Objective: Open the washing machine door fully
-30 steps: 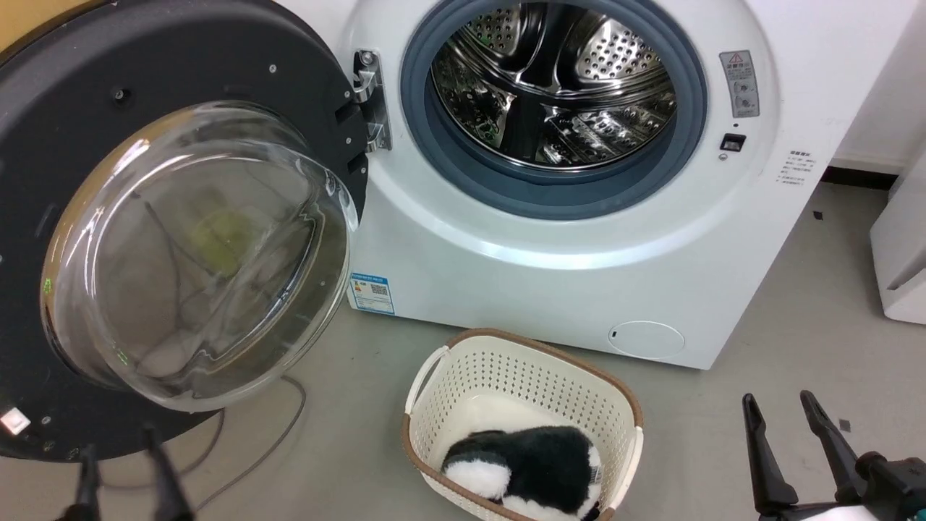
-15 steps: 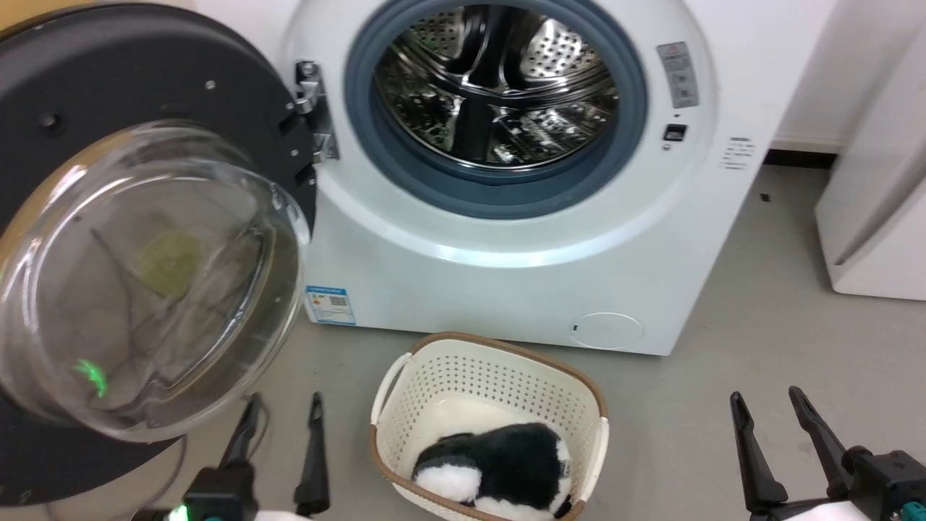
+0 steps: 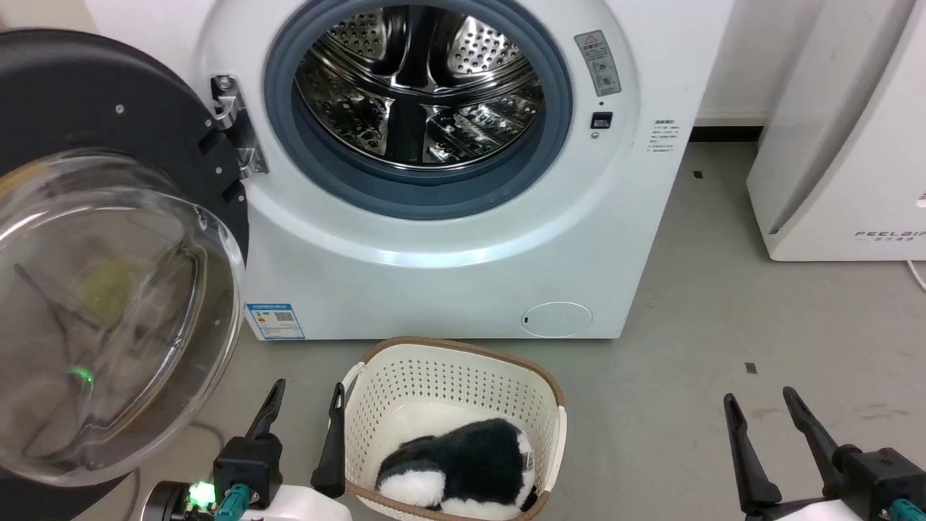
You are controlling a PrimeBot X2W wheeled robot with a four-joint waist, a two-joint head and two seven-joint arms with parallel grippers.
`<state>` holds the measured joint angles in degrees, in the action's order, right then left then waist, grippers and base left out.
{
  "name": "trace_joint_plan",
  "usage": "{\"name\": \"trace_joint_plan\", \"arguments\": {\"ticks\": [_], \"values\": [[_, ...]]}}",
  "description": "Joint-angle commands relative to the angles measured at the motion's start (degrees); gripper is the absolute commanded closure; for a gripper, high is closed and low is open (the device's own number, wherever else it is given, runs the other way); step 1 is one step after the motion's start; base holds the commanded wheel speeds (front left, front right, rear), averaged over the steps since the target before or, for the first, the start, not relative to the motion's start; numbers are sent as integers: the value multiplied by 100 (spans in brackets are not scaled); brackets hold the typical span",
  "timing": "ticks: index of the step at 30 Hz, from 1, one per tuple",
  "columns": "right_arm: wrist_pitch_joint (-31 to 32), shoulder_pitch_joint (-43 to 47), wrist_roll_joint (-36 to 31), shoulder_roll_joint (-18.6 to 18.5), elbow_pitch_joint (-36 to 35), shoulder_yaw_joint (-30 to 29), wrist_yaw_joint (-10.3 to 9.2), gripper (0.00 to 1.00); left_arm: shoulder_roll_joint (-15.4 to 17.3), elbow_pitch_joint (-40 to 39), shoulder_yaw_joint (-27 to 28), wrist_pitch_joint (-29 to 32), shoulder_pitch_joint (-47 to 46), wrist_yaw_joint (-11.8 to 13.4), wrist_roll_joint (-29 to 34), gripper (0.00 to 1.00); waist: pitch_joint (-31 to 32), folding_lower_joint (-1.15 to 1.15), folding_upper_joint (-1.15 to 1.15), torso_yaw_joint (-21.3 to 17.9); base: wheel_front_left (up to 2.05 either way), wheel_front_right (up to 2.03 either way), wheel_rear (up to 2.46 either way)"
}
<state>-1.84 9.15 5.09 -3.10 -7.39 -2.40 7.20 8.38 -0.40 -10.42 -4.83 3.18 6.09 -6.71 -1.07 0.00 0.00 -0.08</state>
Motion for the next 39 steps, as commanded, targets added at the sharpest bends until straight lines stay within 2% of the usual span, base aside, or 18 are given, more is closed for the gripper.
{"name": "trace_joint_plan", "arguments": {"ticks": [1,9,10,39], "values": [[4,70,3,23,-1,22,29,0,8,31,22,-19,-18,43,-30,0,7,0,0,-25,0,0,0],[-6,40,27,23,21,59,29,0,-18,134,48,-38,61,125,-115,0,5,0,0,-34,0,0,0],[-1,-1,4,0,12,56,0,100,-19,119,31,-26,19,97,-97,100,4,0,0,-34,0,0,0],[37,-190,-99,4,156,92,-3,100,-126,102,219,76,-49,-44,57,100,25,0,0,-26,0,0,0]]}}
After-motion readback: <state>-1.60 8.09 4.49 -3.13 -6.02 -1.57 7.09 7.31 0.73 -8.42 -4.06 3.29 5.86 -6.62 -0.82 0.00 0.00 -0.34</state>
